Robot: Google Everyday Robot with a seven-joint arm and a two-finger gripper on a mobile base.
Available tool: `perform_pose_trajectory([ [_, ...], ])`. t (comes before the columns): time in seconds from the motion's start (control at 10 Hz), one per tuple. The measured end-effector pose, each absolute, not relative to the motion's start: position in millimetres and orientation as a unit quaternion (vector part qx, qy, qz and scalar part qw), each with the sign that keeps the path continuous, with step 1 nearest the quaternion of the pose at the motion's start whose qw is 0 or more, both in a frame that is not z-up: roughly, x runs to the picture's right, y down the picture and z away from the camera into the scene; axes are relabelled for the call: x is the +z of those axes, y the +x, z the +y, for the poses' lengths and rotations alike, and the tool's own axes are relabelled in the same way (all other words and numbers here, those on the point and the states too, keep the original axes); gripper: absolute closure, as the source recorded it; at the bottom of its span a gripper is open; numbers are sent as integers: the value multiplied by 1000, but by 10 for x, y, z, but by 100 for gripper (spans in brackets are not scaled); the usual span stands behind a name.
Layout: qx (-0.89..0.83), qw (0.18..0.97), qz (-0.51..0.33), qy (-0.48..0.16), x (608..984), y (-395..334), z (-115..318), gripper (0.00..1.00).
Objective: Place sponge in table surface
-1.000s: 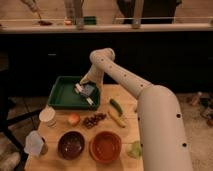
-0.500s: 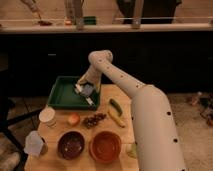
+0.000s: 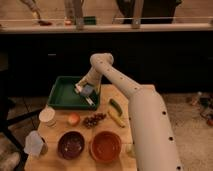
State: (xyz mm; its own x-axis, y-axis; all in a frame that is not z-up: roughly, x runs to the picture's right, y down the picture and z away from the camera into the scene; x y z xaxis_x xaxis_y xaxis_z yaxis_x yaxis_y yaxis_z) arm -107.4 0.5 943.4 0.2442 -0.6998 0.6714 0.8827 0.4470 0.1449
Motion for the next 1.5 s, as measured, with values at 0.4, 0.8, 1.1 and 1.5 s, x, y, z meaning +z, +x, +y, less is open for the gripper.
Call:
perform_pose_trajectory([
  [0.4,-509,768,-364,-140,9547,-1277,80,20],
  [0.8,-514,756,-380,-141,9598,-1440,111,27],
  [1.1,-508,758,-383,-143,9621,-1361,146,58],
  [1.5,-506,759,-384,-141,9590,-1260,143,96],
])
